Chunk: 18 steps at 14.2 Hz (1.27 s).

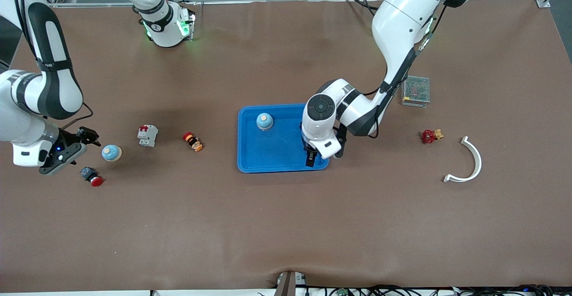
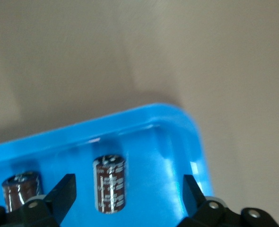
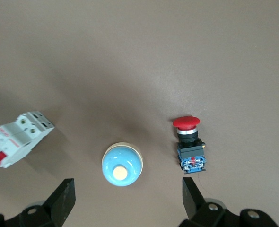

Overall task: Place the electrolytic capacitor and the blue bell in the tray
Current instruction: 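Release the capacitor in the tray with the left gripper while the right gripper lowers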

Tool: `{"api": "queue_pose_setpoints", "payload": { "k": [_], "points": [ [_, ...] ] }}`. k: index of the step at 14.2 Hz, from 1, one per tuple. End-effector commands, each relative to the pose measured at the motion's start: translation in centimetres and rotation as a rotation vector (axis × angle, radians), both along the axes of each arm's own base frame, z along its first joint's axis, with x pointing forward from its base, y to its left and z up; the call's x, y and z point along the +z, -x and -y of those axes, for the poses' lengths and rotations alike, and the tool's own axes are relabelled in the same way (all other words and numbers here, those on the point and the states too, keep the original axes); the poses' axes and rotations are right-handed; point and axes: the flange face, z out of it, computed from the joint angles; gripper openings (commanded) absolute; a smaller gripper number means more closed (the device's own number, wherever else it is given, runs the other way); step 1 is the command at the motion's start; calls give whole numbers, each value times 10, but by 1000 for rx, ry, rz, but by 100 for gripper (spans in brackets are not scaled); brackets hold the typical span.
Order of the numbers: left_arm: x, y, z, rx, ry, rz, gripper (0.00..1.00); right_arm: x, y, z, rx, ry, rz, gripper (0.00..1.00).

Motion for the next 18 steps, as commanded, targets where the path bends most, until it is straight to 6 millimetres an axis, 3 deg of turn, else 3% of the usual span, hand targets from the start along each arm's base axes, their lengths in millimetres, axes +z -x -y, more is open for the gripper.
{"api": "queue_pose_setpoints", "payload": {
  "k": [1,5,7,10,12,18],
  "points": [
    [43,-25,-17,-54,-38,35,100,-20,-4,5,21,5,-5,100],
    [90,-45,-47,-221,-56,68,100,-41,-3,10,29,7,-10,100],
    [100,-53,-60,-280,-65,82,100,-51,-2,12,29,8,-12,100],
    [133,-67,-82,-377,-116,148,100,-65,-2,10,33,9,-14,100],
    [168,-81,-115,-421,-126,180,100,-75,5,9,31,11,-8,100],
    [228,-92,-192,-691,-207,104,100,-87,18,14,41,4,-23,100]
  ]
}}
